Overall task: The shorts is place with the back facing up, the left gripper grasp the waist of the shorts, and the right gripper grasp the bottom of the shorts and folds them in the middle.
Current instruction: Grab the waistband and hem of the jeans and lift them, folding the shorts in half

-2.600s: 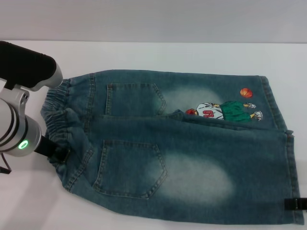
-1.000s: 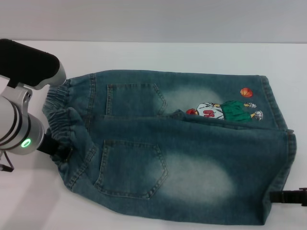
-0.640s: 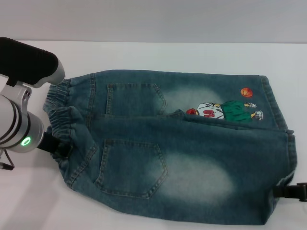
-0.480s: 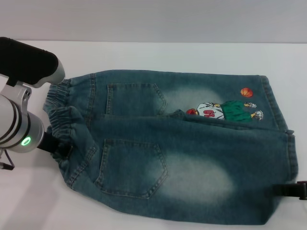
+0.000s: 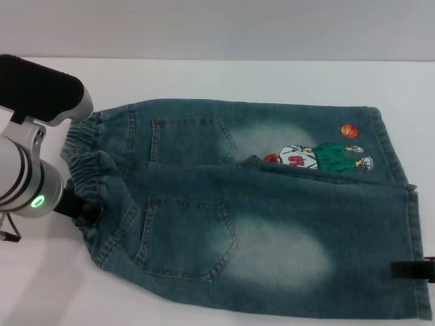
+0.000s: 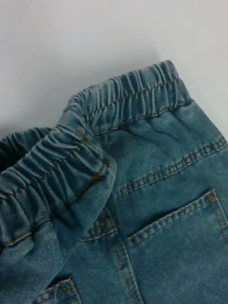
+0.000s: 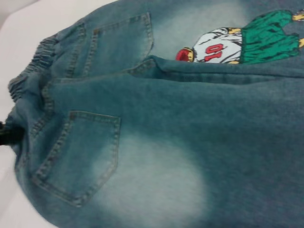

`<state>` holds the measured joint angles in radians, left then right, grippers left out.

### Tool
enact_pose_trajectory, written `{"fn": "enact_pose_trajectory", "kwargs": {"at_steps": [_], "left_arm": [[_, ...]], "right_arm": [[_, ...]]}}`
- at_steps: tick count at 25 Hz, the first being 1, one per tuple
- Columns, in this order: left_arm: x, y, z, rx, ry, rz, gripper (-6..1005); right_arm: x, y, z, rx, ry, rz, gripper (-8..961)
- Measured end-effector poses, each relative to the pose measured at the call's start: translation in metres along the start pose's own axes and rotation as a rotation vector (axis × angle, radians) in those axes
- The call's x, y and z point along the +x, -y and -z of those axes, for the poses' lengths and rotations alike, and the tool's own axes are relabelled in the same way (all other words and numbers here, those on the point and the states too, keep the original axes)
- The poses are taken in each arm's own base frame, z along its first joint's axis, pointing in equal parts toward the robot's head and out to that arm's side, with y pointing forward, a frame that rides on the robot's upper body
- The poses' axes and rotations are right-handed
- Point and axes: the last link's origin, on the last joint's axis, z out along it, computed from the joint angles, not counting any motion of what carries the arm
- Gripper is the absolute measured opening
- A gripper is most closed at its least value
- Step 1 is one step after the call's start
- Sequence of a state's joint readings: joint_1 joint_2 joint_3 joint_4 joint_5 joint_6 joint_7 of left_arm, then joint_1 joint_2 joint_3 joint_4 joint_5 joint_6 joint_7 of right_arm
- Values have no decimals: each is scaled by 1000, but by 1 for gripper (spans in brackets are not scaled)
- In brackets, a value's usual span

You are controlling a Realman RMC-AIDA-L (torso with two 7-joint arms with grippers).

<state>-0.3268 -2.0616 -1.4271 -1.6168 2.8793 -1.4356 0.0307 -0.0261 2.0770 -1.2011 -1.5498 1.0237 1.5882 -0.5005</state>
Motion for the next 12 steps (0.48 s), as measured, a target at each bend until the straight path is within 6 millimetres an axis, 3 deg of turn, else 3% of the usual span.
{"fn": "enact_pose_trajectory", "kwargs": {"at_steps": [9,12], "left_arm": [[0,-1,-1,-1,5,-4,186],[0,-1,-1,-1,5,-5,185]], "right_arm": [[7,14,5,145,-53,-27,120],[8,14,5,145,-57,-30,251]]}}
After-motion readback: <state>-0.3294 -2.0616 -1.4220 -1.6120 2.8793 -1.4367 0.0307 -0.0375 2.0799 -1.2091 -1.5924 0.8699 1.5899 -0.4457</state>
